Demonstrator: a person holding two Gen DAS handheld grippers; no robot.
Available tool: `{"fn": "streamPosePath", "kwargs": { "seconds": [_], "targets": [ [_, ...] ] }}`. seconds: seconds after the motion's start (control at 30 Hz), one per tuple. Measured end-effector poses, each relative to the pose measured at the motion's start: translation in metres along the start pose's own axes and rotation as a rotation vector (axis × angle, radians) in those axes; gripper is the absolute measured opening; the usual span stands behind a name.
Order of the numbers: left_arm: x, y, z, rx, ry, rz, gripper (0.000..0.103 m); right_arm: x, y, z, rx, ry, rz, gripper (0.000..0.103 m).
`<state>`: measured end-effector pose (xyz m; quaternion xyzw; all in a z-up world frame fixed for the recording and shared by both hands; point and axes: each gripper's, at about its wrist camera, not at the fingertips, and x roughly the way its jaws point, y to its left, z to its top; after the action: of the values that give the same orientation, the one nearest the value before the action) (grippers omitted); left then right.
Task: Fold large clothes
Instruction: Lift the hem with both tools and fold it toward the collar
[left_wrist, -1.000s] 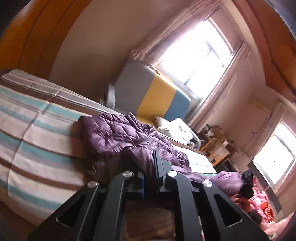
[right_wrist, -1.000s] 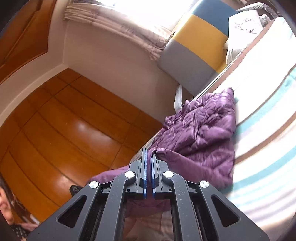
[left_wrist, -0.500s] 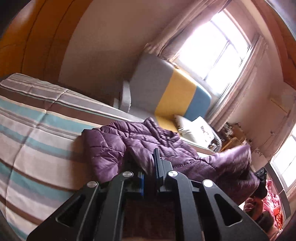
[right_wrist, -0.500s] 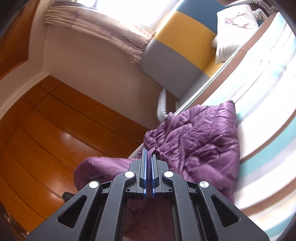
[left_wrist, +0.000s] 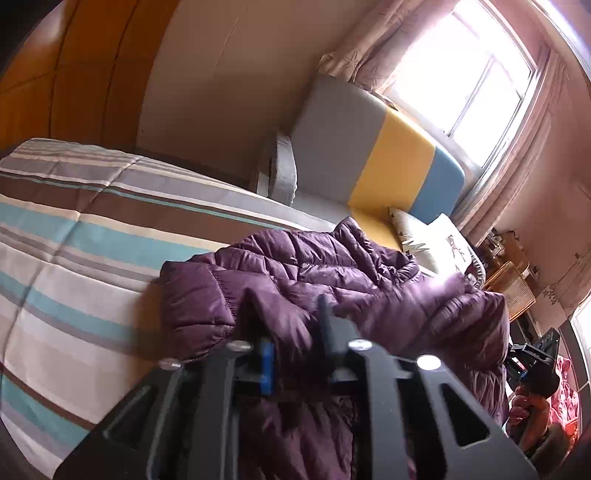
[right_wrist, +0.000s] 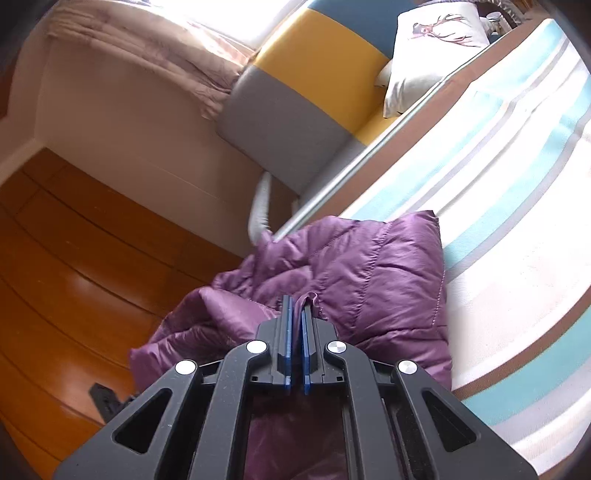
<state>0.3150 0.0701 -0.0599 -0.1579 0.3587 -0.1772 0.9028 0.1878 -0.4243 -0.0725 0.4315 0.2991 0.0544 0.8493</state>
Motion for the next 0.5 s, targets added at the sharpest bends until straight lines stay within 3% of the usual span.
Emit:
{"fn": "streamPosePath", "kwargs": {
  "seconds": [0.07,0.13,0.17,0.2,0.23,0.4,0.5],
  "targets": [
    [-0.001,0.003,0.0,-0.026,-0.019,-0.004,0.077,0.001,-0.001,0.0,-0.001,-0.001,-0.001,0.017],
    [-0.016,0.01,0.0,-0.067,-0.114,0.021,0.095,-0.006,-0.002,0.0,0.0,-0.035,-0.011,0.041],
    [-0.022,0.015,-0.001,-0.087,-0.146,0.017,0.095,-0.011,-0.002,0.0,0.001,-0.06,-0.023,0.065],
    [-0.026,0.019,-0.001,-0.102,-0.153,0.009,0.095,-0.017,-0.002,0.001,-0.003,-0.086,-0.015,0.068],
    [-0.027,0.022,-0.002,-0.107,-0.152,0.013,0.095,-0.023,-0.001,0.0,-0.017,-0.098,-0.004,0.068],
    [-0.023,0.025,-0.02,-0.048,-0.097,0.085,0.095,-0.026,0.014,-0.011,-0.161,-0.027,-0.109,0.068],
    [-0.017,0.023,-0.031,-0.029,-0.054,0.084,0.095,-0.019,0.023,-0.02,-0.238,0.018,-0.174,0.068]
  ]
}}
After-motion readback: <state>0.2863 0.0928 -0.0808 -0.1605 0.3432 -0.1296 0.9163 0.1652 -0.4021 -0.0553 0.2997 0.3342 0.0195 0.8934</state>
